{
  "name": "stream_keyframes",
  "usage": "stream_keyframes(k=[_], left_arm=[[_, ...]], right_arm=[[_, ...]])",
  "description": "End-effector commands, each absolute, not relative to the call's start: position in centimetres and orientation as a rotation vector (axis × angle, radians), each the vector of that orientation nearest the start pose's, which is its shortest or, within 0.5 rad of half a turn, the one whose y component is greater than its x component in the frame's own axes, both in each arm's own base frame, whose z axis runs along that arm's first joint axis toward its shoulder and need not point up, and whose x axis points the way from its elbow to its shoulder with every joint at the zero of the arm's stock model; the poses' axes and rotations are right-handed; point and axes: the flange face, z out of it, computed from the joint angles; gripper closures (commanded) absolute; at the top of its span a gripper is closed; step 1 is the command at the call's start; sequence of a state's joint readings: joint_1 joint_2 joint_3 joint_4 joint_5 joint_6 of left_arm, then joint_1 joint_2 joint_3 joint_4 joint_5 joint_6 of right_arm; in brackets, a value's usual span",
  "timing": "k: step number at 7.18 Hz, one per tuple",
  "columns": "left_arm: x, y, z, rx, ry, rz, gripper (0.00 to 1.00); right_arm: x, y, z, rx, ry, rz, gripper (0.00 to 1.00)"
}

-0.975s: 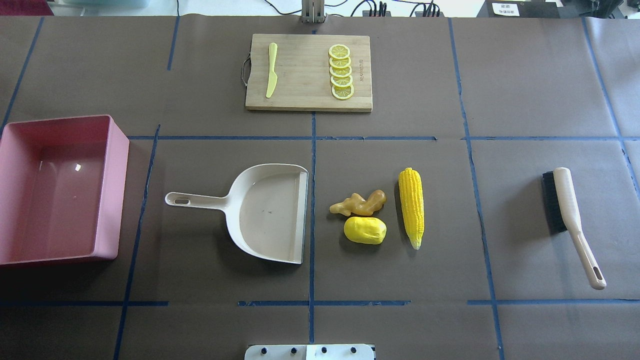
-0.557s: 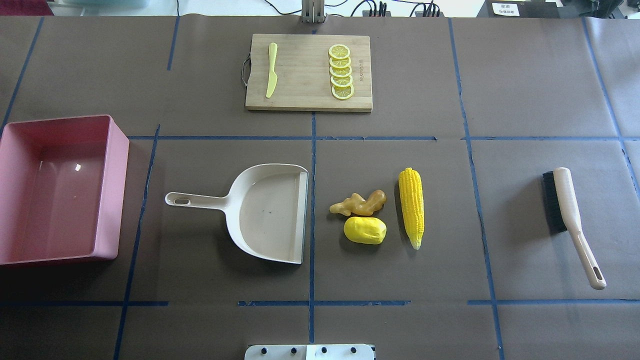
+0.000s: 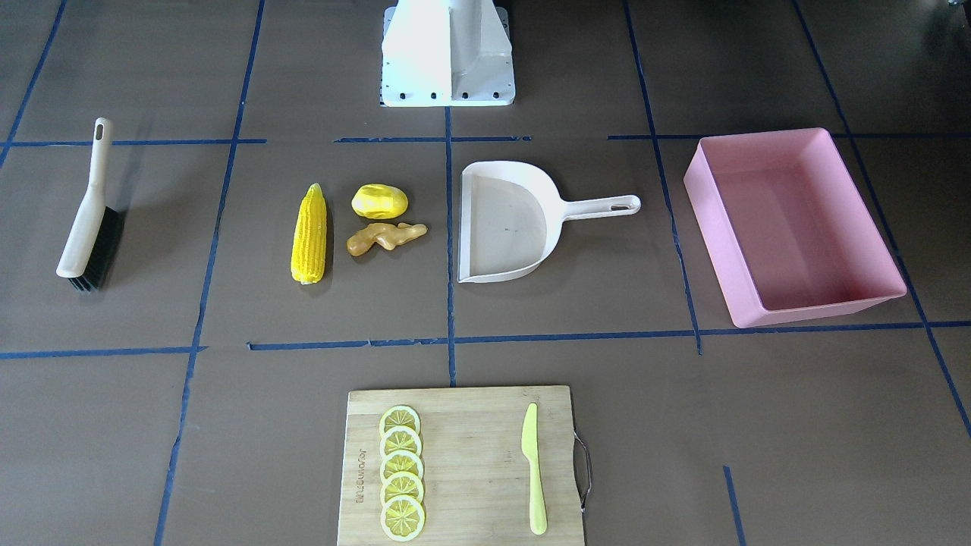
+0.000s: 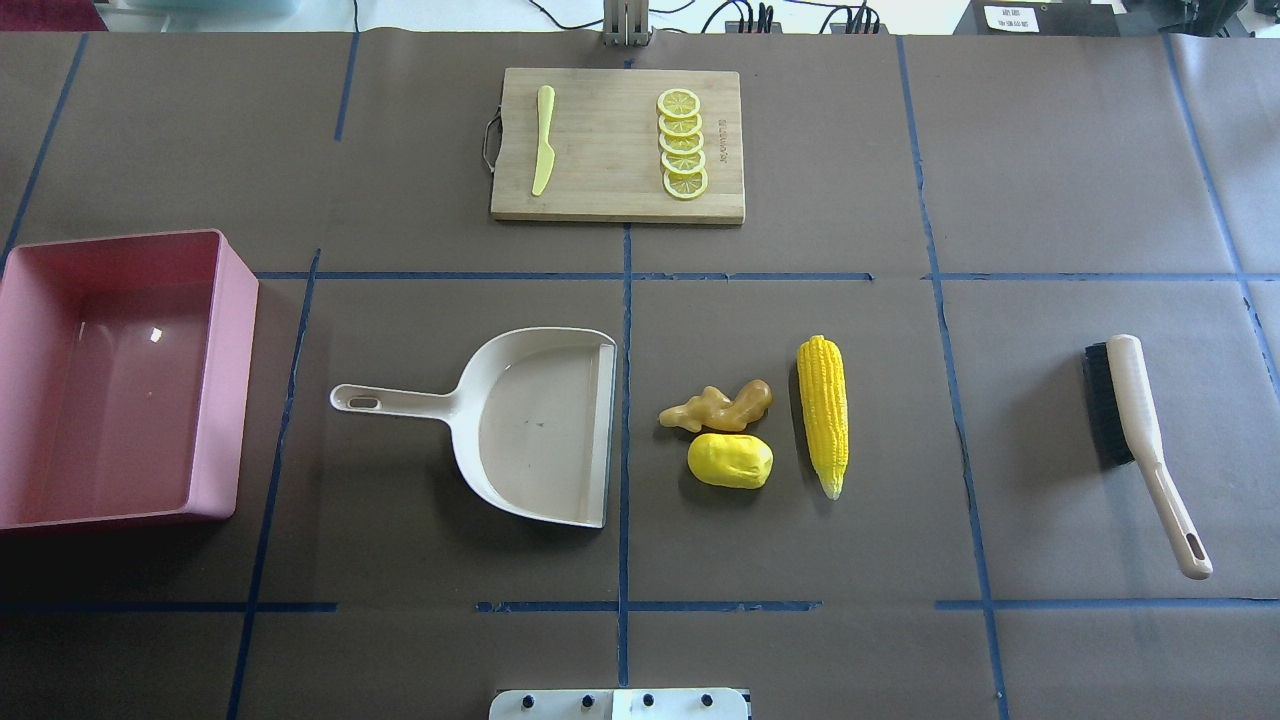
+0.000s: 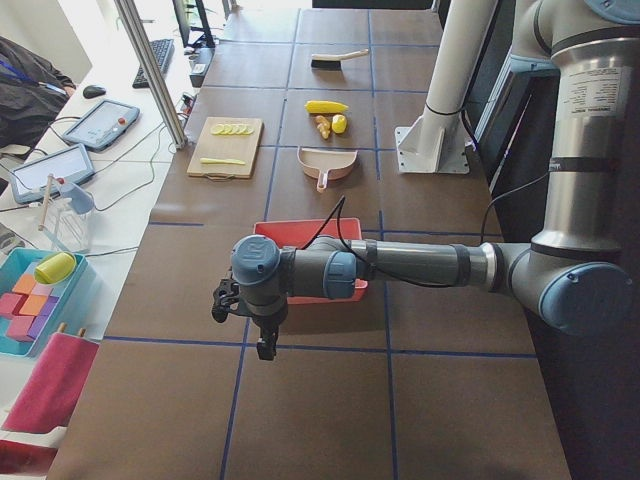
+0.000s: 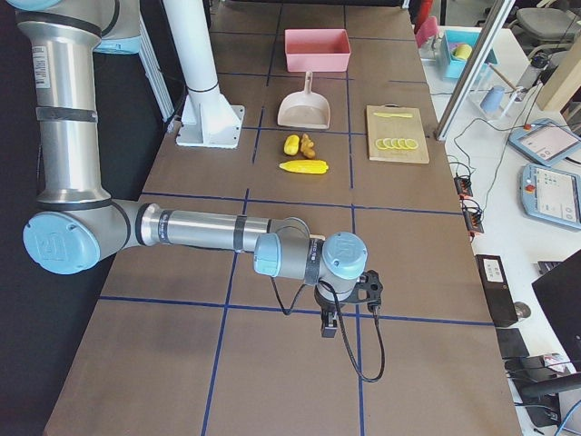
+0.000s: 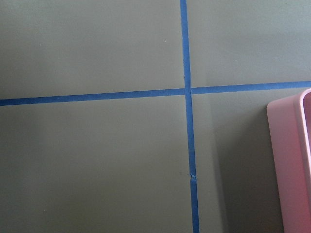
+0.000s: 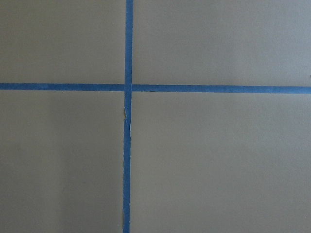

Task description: Sweep and dump trash into bin

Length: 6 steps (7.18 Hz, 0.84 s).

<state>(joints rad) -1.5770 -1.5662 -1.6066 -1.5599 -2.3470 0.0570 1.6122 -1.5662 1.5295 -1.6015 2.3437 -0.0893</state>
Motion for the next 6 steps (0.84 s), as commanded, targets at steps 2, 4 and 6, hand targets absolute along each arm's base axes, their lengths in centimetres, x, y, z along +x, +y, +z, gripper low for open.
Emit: stream_keyframes(k=[2, 4, 6], left_arm=[[-6.7, -49.0, 64.1, 0.066, 0.774, 0.07, 0.0], [-6.6, -49.1, 63.9, 0.149, 0.774, 0.104, 0.0], [-6.5, -49.9, 62.2, 0.243, 0.772, 0.144, 0.0]], right_arm=[[8.4, -48.7, 67.8, -0.009, -0.775, -0.021, 0.0], [8.4, -48.7, 67.3, -0.002, -0.779, -0.022, 0.0], [7.7, -49.7, 64.8, 0.034, -0.792, -0.034, 0.0]])
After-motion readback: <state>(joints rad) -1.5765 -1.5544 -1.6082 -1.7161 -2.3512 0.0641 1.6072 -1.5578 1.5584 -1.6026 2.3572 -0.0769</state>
